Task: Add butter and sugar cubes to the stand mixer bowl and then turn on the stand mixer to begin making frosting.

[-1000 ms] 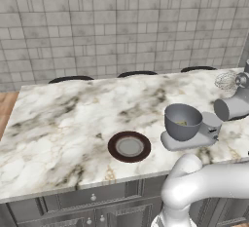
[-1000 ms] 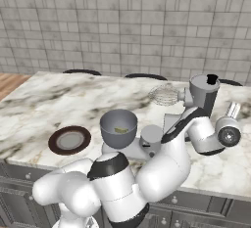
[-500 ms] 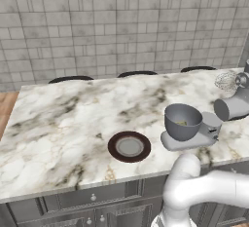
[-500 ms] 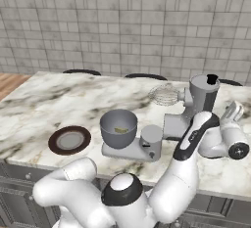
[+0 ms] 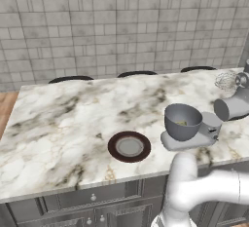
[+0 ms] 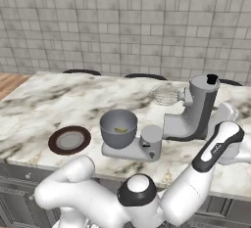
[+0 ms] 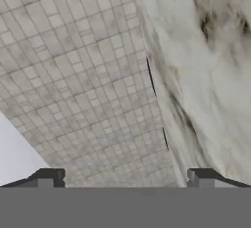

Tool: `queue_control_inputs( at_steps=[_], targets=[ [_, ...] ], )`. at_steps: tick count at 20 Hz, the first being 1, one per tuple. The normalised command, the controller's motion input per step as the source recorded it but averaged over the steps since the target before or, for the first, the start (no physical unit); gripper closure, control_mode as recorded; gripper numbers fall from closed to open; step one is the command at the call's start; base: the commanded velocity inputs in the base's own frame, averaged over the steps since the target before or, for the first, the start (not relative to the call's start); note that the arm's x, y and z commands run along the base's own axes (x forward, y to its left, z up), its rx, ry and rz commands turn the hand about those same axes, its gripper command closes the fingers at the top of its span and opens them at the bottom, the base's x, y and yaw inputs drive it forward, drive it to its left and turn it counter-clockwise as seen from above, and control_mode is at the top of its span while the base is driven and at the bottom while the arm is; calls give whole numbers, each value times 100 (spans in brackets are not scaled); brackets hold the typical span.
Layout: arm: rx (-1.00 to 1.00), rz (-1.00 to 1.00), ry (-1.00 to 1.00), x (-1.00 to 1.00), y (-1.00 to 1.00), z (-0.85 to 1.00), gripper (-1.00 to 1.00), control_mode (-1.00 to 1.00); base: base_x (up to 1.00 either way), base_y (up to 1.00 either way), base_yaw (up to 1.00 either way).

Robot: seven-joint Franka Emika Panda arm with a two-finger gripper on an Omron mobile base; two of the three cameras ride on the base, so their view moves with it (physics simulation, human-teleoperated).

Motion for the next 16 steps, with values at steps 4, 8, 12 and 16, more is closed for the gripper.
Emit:
queue_control_inputs(
  at_steps=[4, 8, 12, 16],
  targets=[
    [0, 83, -14, 18, 5, 57, -100, -100, 0, 0, 0],
    [0, 72, -43, 0, 0, 95, -100, -100, 0, 0, 0],
    [-10, 49, -53, -8, 36, 100, -100, -100, 0, 0, 0],
    [-36, 28, -48, -38, 96, 100, -100, -100, 0, 0, 0]
  ],
)
